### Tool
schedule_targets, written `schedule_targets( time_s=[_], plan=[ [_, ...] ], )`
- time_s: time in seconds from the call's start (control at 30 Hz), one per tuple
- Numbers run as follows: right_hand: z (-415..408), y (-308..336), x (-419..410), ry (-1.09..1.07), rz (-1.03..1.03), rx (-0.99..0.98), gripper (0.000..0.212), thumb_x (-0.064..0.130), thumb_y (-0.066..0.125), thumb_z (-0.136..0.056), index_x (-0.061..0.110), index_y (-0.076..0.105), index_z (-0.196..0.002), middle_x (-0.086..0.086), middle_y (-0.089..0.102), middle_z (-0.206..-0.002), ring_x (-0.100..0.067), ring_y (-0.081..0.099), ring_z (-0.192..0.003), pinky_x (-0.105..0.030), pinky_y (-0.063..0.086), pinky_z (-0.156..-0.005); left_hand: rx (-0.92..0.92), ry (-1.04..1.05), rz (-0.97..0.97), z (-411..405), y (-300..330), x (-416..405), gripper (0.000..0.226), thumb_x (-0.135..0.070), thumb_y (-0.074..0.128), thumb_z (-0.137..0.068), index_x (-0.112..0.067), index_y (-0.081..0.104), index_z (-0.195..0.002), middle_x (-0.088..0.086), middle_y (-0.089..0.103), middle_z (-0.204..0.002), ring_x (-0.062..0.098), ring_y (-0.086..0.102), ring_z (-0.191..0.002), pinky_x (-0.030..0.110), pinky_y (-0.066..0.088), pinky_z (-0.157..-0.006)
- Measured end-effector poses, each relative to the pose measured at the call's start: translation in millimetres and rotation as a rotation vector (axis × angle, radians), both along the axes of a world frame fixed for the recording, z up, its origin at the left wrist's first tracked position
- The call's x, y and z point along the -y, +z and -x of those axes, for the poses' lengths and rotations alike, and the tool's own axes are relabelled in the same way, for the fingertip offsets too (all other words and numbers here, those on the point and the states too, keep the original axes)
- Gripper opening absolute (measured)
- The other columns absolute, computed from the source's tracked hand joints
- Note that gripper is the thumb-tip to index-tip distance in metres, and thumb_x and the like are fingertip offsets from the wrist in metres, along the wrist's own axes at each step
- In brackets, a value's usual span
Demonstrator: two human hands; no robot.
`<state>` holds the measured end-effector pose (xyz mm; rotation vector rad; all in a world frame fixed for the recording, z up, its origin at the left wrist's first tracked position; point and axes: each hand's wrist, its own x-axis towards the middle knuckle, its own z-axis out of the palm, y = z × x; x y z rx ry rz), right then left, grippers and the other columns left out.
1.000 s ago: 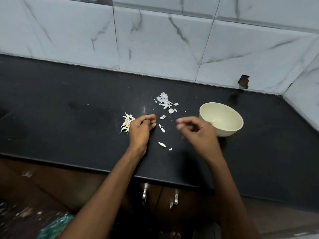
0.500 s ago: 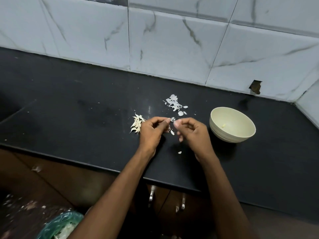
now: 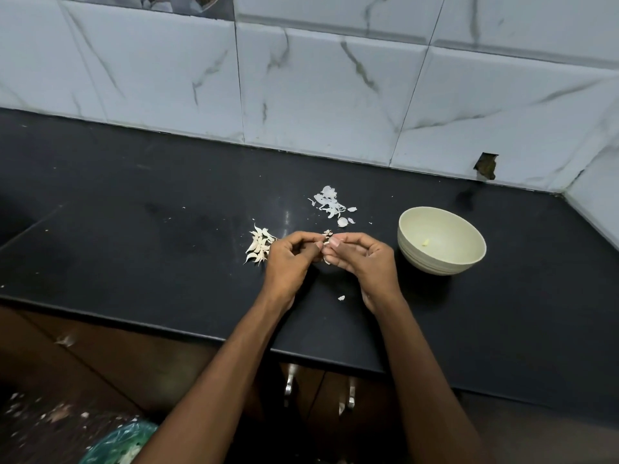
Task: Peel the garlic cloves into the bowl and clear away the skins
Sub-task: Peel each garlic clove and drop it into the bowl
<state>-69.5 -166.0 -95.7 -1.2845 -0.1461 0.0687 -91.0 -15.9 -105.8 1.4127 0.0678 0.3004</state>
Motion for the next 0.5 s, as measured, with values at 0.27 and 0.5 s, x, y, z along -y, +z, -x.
schedule_targets(
  time_s=[0.27,0.5],
  plan=[
    [-1.1,-2.6,-0.8,-0.066,0.053,0.078,0.021,0.003,0.078,-0.089,-0.009,0.072,-0.106,-0.024,0.077,-0.091,-0.022,0.074,-0.078,-0.027,0.062,-0.073,0.022,-0.016,0.015,2.4,3.5,3.8,0.010,0.002,0.071,-0.092,0.000,0.078,-0.099,0.010,0.079,-0.089,0.013,0.073,-0.081,0.024,0.057,-0.074],
    [-3.5,-4.9,1.6,-0.067,0.016,0.069,0.016,0.002,0.076,-0.091,-0.007,0.072,-0.104,-0.023,0.077,-0.089,-0.024,0.074,-0.077,-0.029,0.063,-0.075,0.008,-0.081,0.021,5.9,3.5,-0.5,0.009,-0.005,0.073,-0.093,-0.001,0.080,-0.096,0.017,0.078,-0.088,0.014,0.068,-0.076,0.027,0.054,-0.075]
  ],
)
